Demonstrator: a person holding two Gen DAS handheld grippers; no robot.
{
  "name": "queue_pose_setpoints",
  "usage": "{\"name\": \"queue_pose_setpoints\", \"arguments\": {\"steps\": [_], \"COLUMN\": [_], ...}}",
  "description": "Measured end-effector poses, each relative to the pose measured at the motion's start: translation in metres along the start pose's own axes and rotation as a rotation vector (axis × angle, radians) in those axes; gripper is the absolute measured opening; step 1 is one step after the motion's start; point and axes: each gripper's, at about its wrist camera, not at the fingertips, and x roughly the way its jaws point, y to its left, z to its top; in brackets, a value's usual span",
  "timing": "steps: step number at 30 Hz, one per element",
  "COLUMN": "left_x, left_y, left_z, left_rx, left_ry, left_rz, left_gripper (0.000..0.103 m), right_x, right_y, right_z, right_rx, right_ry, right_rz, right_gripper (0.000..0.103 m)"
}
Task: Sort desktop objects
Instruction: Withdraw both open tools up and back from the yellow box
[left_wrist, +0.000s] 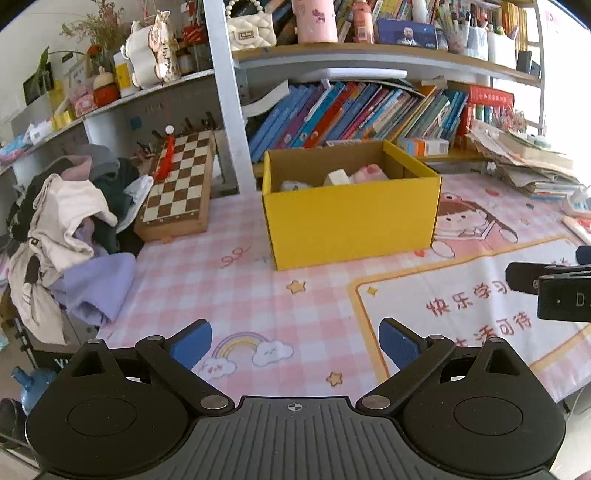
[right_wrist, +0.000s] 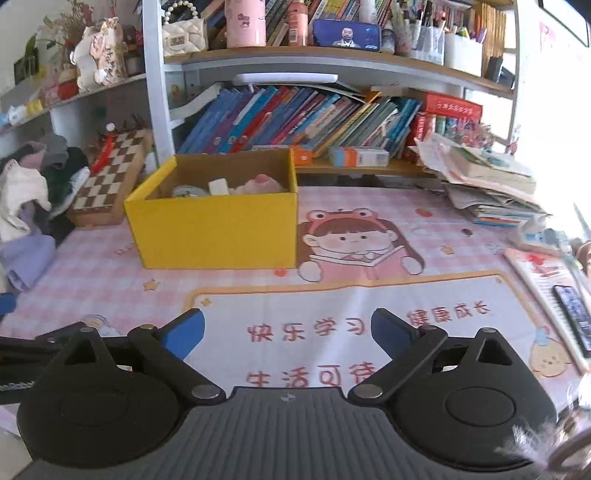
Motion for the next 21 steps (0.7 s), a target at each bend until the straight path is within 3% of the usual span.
{"name": "queue_pose_setpoints", "arguments": {"steps": [11, 21], "left_x": [-0.005, -0.007], "left_y": [0.003, 0.005], "left_z": [-0.006, -0.011], "left_rx": [-0.014, -0.016], "left_ry": [0.019, 0.032], "left_rz": [-0.01, -0.01], "left_gripper": [0.099, 0.102], "right_x": [-0.003, 0.002], "right_y": [0.022, 0.024], "right_z": [-0.011, -0.013], "right_rx": [-0.077, -0.049], "right_ry": [0.043, 0.077], "right_rz": [0.044, 0.045], "right_gripper": [0.1, 0.101]}}
